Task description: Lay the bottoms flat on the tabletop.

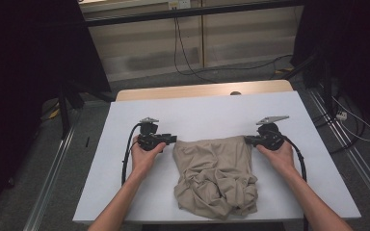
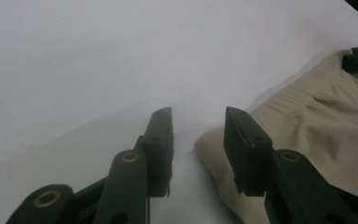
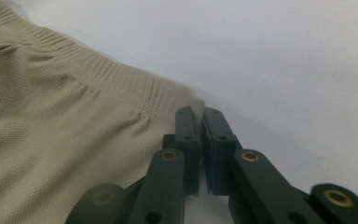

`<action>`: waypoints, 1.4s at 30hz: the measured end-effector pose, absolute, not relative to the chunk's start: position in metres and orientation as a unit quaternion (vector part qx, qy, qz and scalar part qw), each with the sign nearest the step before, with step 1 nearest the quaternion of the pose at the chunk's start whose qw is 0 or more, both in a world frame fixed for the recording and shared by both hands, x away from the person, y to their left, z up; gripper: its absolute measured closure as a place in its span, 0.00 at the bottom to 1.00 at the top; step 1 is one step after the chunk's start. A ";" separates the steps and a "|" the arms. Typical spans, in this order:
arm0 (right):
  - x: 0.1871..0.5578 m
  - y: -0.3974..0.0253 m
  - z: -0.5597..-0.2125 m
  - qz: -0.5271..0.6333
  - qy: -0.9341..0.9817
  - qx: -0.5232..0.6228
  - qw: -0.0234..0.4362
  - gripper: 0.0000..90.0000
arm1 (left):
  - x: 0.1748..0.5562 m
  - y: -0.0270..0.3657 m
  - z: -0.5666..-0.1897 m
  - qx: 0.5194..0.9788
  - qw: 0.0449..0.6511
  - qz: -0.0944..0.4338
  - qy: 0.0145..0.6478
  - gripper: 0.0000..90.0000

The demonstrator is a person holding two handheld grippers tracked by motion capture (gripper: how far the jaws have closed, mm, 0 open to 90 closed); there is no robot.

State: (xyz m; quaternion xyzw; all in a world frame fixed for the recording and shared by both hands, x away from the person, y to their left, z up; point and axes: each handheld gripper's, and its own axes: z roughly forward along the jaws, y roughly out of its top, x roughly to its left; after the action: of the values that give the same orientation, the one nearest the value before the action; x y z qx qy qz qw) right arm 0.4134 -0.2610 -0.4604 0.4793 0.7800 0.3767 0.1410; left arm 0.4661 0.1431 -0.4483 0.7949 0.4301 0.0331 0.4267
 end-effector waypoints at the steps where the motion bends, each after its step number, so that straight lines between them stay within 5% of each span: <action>1: 0.413 -0.261 -0.460 0.377 0.780 0.479 0.141 0.96 | 0.465 0.140 -0.452 0.801 0.414 0.036 0.431 0.71; 9: 0.412 -0.261 -0.460 0.375 0.781 0.478 0.145 0.95 | 0.461 0.134 -0.459 0.806 0.403 0.023 0.433 0.77; 18: 0.408 -0.263 -0.456 0.383 0.775 0.481 0.146 0.95 | 0.453 0.130 -0.452 0.805 0.417 0.017 0.422 0.96; 29: 0.397 -0.266 -0.396 0.487 0.721 0.451 0.200 0.96 | 0.445 0.150 -0.382 0.746 0.528 0.081 0.397 0.97; 42: 0.387 -0.257 -0.312 0.547 0.686 0.399 0.265 0.96 | 0.434 0.162 -0.295 0.723 0.579 0.159 0.342 0.97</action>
State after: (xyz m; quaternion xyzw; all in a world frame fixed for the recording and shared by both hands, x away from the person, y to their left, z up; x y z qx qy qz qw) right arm 0.3873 -0.2566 -0.3120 0.3987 0.6865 0.5474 0.2649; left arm 0.4338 0.1615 -0.2948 0.7226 0.3424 0.1592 0.5790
